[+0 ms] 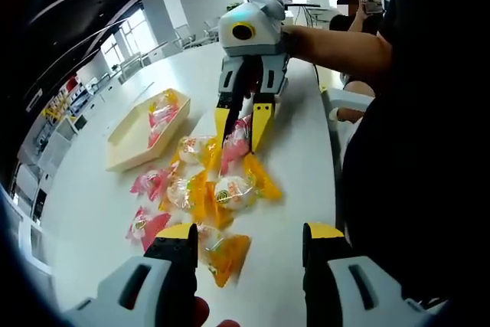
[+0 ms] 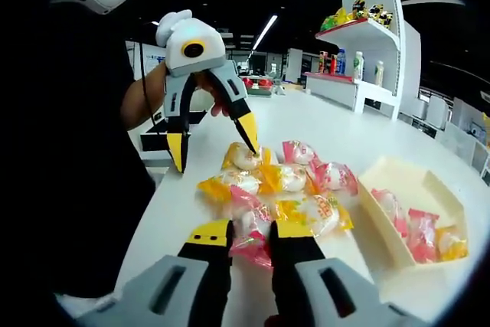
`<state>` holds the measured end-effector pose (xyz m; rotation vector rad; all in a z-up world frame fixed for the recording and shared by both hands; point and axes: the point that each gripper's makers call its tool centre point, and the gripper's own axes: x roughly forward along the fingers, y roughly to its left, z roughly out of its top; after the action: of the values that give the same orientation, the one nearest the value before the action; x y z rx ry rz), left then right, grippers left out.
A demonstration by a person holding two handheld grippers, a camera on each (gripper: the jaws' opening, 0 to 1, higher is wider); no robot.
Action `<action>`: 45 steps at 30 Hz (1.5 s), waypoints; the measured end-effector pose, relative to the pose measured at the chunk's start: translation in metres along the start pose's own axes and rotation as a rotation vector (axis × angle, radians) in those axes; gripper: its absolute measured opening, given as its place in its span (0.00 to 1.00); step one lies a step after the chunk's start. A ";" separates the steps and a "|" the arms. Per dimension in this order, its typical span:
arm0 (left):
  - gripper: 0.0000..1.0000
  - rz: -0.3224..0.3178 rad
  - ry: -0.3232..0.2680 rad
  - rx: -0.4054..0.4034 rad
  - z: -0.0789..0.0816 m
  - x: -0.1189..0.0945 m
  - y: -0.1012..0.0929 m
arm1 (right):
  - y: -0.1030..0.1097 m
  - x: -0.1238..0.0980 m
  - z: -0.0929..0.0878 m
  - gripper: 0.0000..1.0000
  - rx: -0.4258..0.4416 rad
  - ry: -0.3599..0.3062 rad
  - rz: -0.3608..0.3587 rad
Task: Pick up the marshmallows scattered on the table and place them into the bowl on the table
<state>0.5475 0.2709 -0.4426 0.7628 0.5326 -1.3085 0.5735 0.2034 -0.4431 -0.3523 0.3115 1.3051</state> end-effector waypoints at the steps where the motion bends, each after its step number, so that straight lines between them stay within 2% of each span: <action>1: 0.55 0.000 -0.001 0.000 0.000 0.000 0.000 | 0.000 0.000 0.000 0.20 0.000 0.000 0.000; 21: 0.55 -0.005 -0.007 -0.004 -0.002 0.003 0.003 | -0.006 0.000 -0.001 0.20 0.022 -0.017 -0.028; 45: 0.56 -0.006 -0.004 -0.002 -0.002 0.003 0.000 | -0.008 0.001 -0.001 0.20 -0.013 -0.016 -0.051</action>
<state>0.5484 0.2703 -0.4459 0.7572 0.5336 -1.3150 0.5816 0.2018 -0.4434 -0.3584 0.2788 1.2595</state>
